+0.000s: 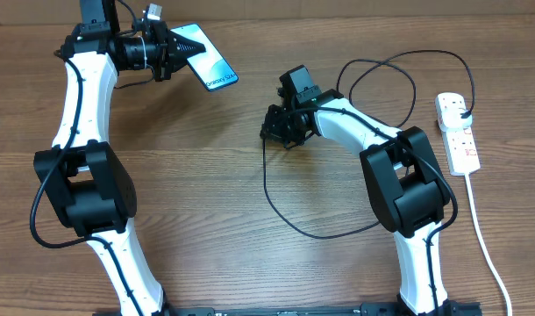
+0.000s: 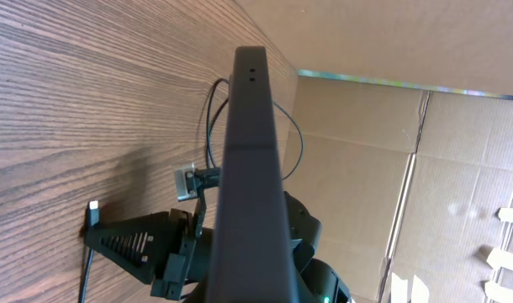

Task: Plug charger to phone and switch on socket
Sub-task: 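Close the right gripper on the USB-C cable plug and lift it, then carry the cable plug with the right gripper toward the phone's bottom port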

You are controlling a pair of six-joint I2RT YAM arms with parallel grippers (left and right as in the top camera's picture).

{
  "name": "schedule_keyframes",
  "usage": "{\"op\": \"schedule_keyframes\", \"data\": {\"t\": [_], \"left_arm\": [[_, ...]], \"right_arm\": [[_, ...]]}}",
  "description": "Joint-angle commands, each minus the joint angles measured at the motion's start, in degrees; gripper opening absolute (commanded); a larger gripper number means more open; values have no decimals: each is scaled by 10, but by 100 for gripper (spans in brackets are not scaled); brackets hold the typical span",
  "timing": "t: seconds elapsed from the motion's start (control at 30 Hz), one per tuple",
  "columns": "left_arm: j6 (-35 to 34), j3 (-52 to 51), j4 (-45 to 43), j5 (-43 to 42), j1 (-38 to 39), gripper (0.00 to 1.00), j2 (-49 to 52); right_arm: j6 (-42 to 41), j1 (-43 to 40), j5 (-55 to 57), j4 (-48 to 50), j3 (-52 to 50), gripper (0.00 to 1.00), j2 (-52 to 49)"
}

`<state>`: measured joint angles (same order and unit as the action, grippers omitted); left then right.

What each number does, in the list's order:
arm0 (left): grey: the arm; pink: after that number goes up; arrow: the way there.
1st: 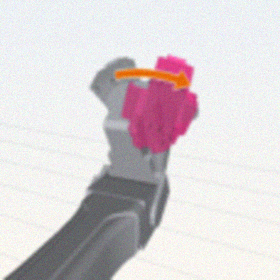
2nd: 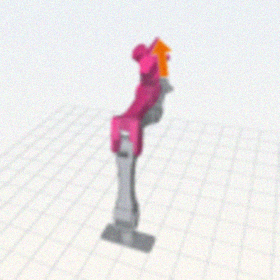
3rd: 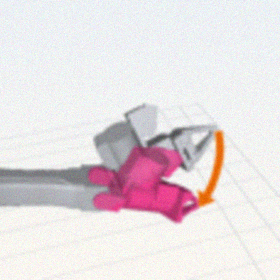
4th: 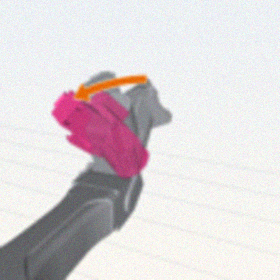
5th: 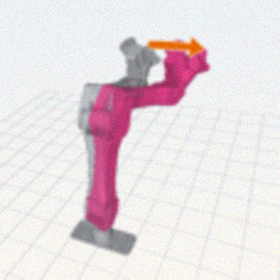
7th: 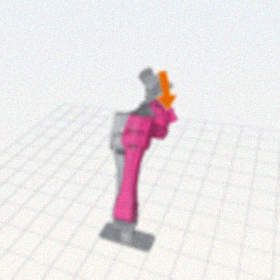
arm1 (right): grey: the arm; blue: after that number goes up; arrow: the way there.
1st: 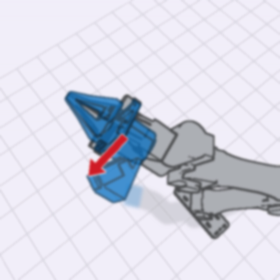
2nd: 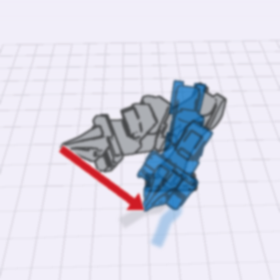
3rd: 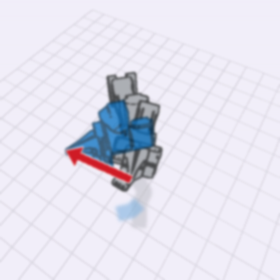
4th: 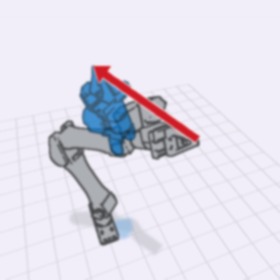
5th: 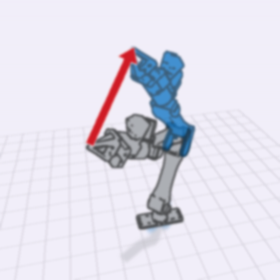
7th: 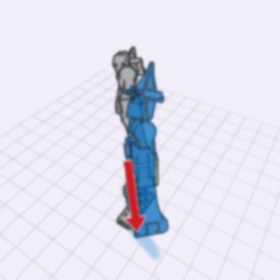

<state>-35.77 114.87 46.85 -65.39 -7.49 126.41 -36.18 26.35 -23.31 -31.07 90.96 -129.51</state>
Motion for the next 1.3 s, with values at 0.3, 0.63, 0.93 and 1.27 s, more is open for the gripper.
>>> {"op": "schedule_keyframes", "data": {"t": [0.3,0.63,0.93,1.27], "left_arm": [[76,7,57,-26,5,4,-4],[103,7,73,-20,29,4,-4],[105,7,71,-16,38,4,-4],[105,7,71,-8,39,4,-4]], "right_arm": [[59,-19,-49,-10,11,4,-5],[109,-22,-49,-70,11,4,82],[140,-26,-49,-100,11,4,122],[139,-27,-29,-103,10,4,122]]}}
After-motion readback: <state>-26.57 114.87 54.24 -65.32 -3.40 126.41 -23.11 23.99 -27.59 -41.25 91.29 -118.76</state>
